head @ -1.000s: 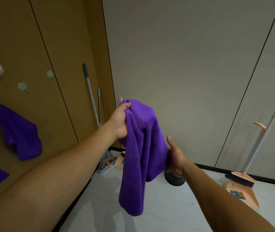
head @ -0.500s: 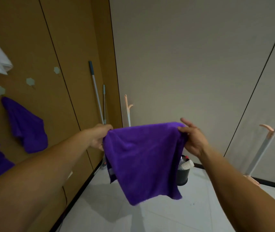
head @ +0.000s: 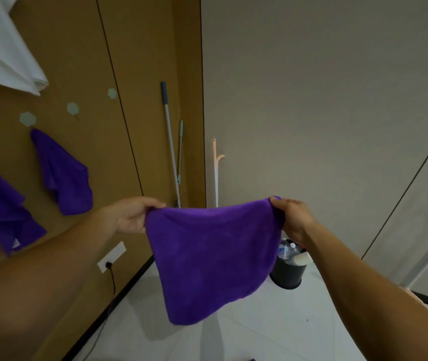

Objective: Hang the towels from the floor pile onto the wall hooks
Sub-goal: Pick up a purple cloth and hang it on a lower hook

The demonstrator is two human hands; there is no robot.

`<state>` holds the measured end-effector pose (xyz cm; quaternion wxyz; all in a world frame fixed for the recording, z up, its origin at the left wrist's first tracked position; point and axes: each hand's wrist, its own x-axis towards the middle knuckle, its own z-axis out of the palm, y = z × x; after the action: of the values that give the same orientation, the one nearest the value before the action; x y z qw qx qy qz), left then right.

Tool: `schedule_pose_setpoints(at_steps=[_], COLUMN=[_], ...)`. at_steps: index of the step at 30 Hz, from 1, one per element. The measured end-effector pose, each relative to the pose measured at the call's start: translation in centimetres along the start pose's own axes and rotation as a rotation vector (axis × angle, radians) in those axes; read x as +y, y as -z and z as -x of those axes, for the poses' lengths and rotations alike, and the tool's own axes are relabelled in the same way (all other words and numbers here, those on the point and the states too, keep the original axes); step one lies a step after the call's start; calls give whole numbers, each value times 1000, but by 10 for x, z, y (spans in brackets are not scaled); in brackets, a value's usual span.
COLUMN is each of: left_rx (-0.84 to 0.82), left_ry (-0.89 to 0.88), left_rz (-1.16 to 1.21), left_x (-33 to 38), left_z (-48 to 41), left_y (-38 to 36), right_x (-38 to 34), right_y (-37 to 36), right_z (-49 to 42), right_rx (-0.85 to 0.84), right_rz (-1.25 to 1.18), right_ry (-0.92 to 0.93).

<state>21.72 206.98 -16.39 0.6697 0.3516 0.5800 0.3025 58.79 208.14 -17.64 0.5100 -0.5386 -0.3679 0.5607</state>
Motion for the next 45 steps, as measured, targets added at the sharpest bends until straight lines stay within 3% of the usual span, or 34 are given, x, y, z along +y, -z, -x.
schedule_pose_setpoints(at_steps=[4,8,12,19,23,25,28,30,34,38,42,45], left_rx=[123,269,439,574,496,381,228,234,392,561,636,925], left_ry=[-116,-68,-129,-204,-229,-227,-218,-232,-300,-380,-439,-426], left_rz=[120,-140,-318,-208,-62,-9,-142,-285,-495,-548,-573,-736], left_x=[-18,-18,-9,24,48,59,69,76,86,93,106,114], left_z=[-10,-19,-41,-75,-84,-87,-89,-90,-101,-119,-140,-167], left_y=[23,45,72,136,169,185,200,210,227,244,258,268], right_x=[2,6,12,-1,-9,-10,-12,-16,-25,-25,-24,-21], right_y=[-21,-39,-65,-135,-169,-188,-203,-217,-248,-280,-315,-351], right_z=[-15,-45,-77,-122,-136,-144,-151,-161,-195,-239,-285,-318], right_rx=[11,58,121,31,2,5,-52,-94,-144,-163,-94,-111], right_rz=[29,449,766,438,305,307,309,412,676,936,874,740], right_ry=[61,137,227,64,70,96,142,164,218,266,338,434])
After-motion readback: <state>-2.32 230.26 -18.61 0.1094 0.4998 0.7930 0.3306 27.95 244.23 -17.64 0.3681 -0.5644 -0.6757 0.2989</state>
